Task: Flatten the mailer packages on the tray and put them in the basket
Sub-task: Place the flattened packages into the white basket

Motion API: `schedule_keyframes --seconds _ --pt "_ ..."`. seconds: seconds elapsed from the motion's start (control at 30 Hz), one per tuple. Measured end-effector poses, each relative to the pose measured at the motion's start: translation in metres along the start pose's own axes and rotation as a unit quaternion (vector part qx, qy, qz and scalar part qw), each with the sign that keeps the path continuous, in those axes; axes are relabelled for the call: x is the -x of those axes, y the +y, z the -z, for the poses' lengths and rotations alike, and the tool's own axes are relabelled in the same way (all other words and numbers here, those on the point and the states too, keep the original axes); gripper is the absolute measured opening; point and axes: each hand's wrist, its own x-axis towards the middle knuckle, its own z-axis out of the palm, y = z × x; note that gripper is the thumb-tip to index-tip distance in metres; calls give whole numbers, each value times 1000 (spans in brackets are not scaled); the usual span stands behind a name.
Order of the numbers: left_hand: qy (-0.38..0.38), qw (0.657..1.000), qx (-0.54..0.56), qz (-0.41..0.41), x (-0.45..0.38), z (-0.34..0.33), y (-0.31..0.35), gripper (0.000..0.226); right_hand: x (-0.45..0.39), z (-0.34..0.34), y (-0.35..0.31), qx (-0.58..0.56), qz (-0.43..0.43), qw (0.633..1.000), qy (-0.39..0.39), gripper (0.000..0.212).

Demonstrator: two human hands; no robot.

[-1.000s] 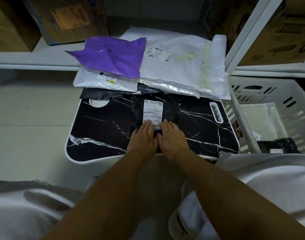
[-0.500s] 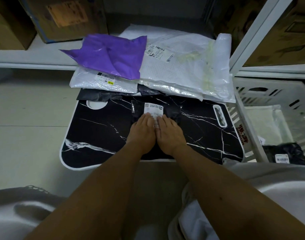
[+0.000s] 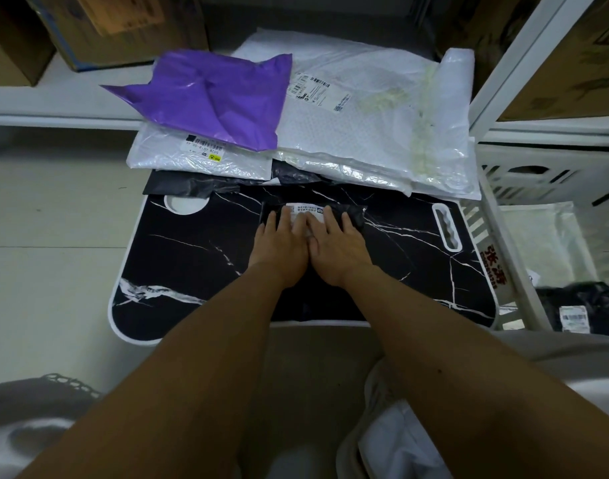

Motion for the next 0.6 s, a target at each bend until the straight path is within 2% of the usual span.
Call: schedule_keyframes --seconds 0.1,0.3,0.37,0.5,0.6 --pt "-19 999 -20 22 -5 4 1 58 -1 6 2 15 -26 999 -26 52" --pt "-62 993 -22 96 -4 9 1 52 2 13 -5 12 -46 999 -17 52" --pt "-74 991 -28 111 -4 11 -2 56 1 16 -7 28 -66 997 -28 58" --pt "-49 988 -20 144 -2 9 -8 79 0 17 -11 31 -133 990 -33 77" --pt "-48 984 -40 165 6 8 -11 76 1 21 -16 37 -173 984 -30 77"
